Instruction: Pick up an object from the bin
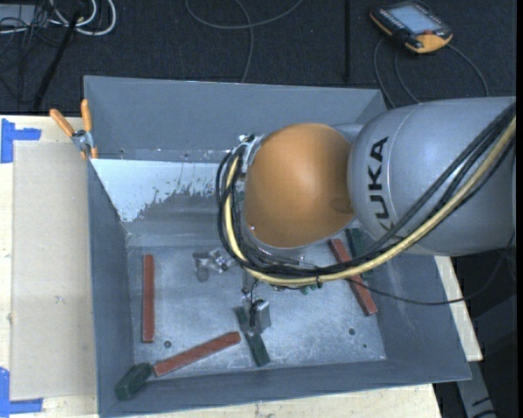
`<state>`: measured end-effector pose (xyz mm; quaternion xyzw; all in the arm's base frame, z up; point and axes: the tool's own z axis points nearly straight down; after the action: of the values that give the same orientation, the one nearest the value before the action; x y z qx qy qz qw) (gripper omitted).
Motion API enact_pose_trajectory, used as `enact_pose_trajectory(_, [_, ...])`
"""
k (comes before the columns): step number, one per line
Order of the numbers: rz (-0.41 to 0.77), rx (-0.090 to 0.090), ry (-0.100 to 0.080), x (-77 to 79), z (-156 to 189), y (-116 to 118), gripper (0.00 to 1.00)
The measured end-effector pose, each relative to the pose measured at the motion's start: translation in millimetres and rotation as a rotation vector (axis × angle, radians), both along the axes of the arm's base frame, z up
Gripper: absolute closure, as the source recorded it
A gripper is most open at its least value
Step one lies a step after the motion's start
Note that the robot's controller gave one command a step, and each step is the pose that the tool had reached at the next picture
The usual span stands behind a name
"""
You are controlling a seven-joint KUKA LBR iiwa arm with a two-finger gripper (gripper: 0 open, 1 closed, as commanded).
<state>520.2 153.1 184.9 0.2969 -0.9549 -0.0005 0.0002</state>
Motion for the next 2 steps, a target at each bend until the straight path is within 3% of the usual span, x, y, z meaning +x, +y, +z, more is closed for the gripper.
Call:
enact_pose_trajectory(1, [-0.022, 0.001, -0.008, -16.5, -40.7, 1.0, 0.0])
enact_pose_trajectory(2, [-0.099, -0.001, -0.002, -29.4, -95.9, 21.8, 0.0])
